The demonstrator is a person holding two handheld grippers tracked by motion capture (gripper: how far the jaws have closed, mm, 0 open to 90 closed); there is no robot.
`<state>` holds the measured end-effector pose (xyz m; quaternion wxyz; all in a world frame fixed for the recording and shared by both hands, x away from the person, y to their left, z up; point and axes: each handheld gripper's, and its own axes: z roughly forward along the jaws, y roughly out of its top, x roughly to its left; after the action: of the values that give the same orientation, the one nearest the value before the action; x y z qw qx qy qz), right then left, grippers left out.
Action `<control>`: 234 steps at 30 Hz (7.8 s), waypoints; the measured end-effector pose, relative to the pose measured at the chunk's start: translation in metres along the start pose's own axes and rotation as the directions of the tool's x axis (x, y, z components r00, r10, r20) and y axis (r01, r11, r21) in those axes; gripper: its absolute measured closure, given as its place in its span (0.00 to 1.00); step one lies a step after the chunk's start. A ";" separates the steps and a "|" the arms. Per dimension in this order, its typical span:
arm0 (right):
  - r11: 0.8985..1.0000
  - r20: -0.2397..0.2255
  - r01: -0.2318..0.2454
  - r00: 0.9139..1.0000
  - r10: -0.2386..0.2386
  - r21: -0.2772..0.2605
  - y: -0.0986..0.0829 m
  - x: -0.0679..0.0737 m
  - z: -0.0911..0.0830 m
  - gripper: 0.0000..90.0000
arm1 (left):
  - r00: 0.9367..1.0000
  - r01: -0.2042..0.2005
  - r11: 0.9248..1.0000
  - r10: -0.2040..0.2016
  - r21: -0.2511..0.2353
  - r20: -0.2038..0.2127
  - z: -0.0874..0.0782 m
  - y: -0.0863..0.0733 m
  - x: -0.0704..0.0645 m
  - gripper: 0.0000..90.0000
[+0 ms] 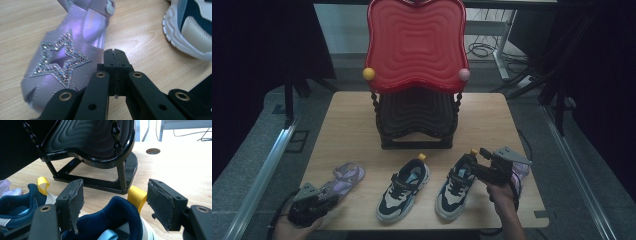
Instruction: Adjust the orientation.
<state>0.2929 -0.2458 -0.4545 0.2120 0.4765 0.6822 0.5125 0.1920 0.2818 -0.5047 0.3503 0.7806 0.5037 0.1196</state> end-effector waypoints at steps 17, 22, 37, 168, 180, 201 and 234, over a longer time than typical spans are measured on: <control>1.000 0.013 0.001 1.000 -0.001 0.006 -0.003 0.001 -0.002 0.34 | 0.999 0.023 0.998 -0.021 0.062 -0.023 0.007 -0.011 0.006 1.00; 1.000 0.018 -0.004 1.000 0.004 0.002 -0.003 0.001 -0.004 0.34 | 0.999 0.030 0.998 -0.029 0.059 -0.019 0.005 -0.011 0.010 1.00; 1.000 0.036 -0.013 0.999 0.012 0.011 -0.005 0.001 -0.003 0.34 | 0.996 0.071 0.995 -0.067 0.063 -0.067 0.002 -0.017 0.023 1.00; 0.976 -0.056 0.195 0.980 -0.190 0.100 -0.017 0.013 -0.020 0.57 | 0.997 -0.072 0.981 0.070 -0.182 -0.014 0.007 0.094 0.002 0.37; 0.983 -0.015 0.153 0.988 -0.152 0.101 -0.024 -0.017 -0.050 0.94 | 0.998 -0.069 0.982 0.067 -0.173 -0.022 0.010 0.090 0.002 0.37; 0.986 0.136 0.082 0.985 -0.101 0.142 -0.055 -0.071 -0.102 0.99 | 0.998 -0.064 0.987 0.061 -0.147 -0.025 0.013 0.087 0.005 0.36; 0.955 0.201 0.033 0.975 -0.096 0.295 -0.102 -0.101 -0.115 1.00 | 0.997 -0.065 0.987 0.061 -0.143 -0.038 0.012 0.085 0.008 0.37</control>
<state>0.2053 -0.3931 -0.5227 0.2287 0.5321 0.7383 0.3458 0.2618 0.2630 -0.4580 0.3935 0.7666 0.4745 0.1799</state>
